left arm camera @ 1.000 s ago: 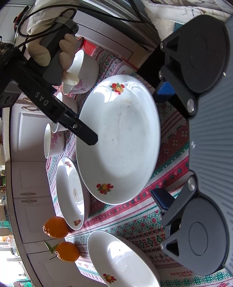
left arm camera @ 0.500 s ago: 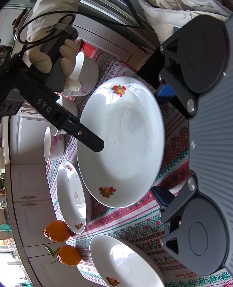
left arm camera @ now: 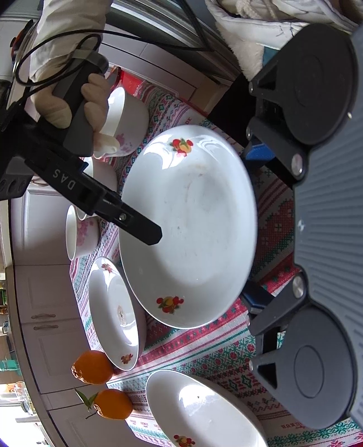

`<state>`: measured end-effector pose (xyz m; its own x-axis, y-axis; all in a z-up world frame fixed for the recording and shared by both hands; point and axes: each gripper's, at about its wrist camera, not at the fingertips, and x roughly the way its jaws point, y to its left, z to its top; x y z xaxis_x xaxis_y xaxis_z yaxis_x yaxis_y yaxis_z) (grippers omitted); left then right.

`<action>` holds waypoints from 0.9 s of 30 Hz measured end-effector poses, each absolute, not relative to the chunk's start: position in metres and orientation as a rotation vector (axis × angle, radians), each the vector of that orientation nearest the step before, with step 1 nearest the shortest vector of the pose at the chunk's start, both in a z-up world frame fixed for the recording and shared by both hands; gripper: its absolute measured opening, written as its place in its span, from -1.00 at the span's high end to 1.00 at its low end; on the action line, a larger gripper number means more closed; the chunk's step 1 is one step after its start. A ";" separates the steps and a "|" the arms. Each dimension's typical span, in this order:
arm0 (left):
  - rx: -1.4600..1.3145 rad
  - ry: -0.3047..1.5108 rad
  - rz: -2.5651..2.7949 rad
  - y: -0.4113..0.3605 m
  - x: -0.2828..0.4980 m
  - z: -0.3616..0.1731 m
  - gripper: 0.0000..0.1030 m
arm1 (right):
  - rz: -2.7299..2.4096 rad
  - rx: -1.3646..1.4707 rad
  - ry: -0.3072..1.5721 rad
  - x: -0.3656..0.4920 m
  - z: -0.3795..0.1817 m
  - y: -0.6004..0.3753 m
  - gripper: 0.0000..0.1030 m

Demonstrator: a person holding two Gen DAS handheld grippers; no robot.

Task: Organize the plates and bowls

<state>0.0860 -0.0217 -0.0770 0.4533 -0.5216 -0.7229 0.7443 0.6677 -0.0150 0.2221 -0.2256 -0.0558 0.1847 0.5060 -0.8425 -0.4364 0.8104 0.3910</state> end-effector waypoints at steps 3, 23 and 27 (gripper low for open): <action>0.331 0.768 -0.801 -0.022 0.086 -0.077 -0.62 | 0.670 0.077 1.216 0.222 -0.055 -0.227 -0.78; 0.288 0.738 -0.773 0.006 0.088 -0.058 -0.61 | 0.700 0.046 1.158 0.229 -0.025 -0.197 -0.79; 0.273 0.734 -0.737 0.022 0.093 -0.051 -0.61 | 0.730 0.038 1.140 0.241 -0.017 -0.178 -0.78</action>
